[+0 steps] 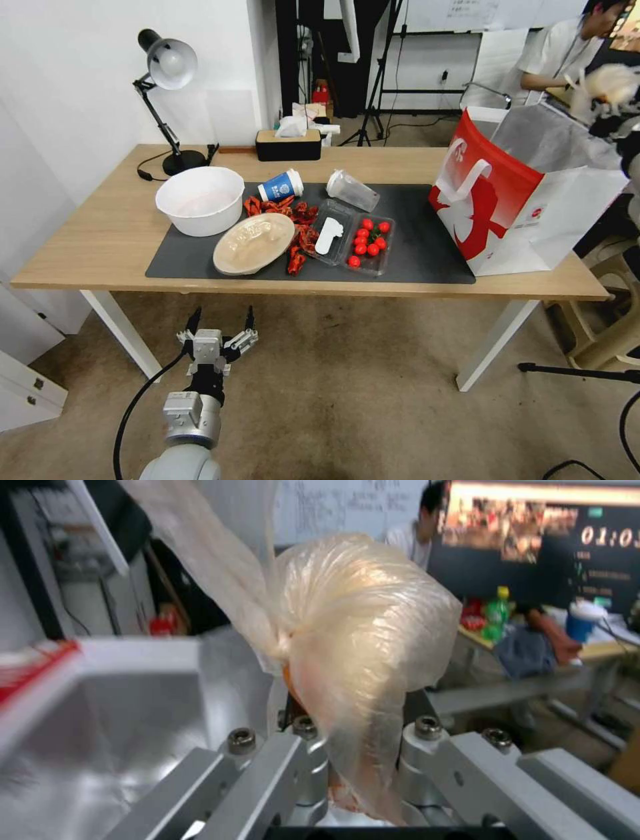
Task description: Pick up the trash from the table and place it into the takeout bag.
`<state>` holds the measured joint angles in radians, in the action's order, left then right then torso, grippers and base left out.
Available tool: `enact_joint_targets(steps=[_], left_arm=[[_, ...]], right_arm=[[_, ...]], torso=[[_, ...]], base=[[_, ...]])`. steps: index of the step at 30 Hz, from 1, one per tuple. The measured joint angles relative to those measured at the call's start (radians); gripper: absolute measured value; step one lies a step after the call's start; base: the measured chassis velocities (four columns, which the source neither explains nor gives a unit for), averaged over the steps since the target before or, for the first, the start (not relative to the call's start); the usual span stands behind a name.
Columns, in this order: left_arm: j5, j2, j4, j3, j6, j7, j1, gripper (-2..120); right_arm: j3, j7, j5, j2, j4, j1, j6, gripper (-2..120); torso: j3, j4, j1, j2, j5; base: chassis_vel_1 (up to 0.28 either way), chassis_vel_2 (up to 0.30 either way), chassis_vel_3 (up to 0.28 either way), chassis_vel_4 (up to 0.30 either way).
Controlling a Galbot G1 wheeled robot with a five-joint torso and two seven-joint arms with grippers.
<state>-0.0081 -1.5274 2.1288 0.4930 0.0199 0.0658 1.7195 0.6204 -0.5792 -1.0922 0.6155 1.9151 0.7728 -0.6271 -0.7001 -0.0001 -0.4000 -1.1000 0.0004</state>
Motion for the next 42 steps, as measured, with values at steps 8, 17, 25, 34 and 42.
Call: enact_joint_targets(steps=[8,17,25,34,42], left_arm=[[0.008,-0.003,-0.003,-0.009,0.000,0.000,0.002,100],[0.009,-0.004,-0.001,-0.006,0.001,0.002,0.006,100],[0.012,-0.003,0.006,-0.006,0.001,0.002,0.007,100],[0.015,-0.007,0.016,-0.008,0.000,0.003,0.010,100],[0.014,-0.009,0.016,-0.015,0.000,0.004,0.012,100]], right_arm=[[-0.121,-0.053,-0.140,-0.016,-0.061,-0.100,-0.062,7],[-0.162,-0.070,-0.154,-0.019,-0.065,-0.133,-0.073,11],[-0.163,-0.060,-0.154,-0.027,-0.065,-0.131,-0.073,38],[-0.174,-0.057,-0.144,-0.029,-0.055,-0.130,-0.059,73],[-0.178,-0.060,-0.141,-0.023,-0.045,-0.128,-0.057,100]], torso=[[0.000,0.0004,0.000,0.000,-0.0004],[0.000,0.0001,0.000,0.000,-0.0004],[0.000,0.0000,0.000,0.000,-0.0004],[0.000,0.0001,0.000,0.000,-0.0005],[0.000,0.0001,0.000,0.000,-0.0004]], base=[[0.000,0.000,0.000,0.000],[0.000,0.000,0.000,0.000],[0.000,0.000,0.000,0.000],[0.000,0.000,0.000,0.000],[0.000,0.000,0.000,0.000]])
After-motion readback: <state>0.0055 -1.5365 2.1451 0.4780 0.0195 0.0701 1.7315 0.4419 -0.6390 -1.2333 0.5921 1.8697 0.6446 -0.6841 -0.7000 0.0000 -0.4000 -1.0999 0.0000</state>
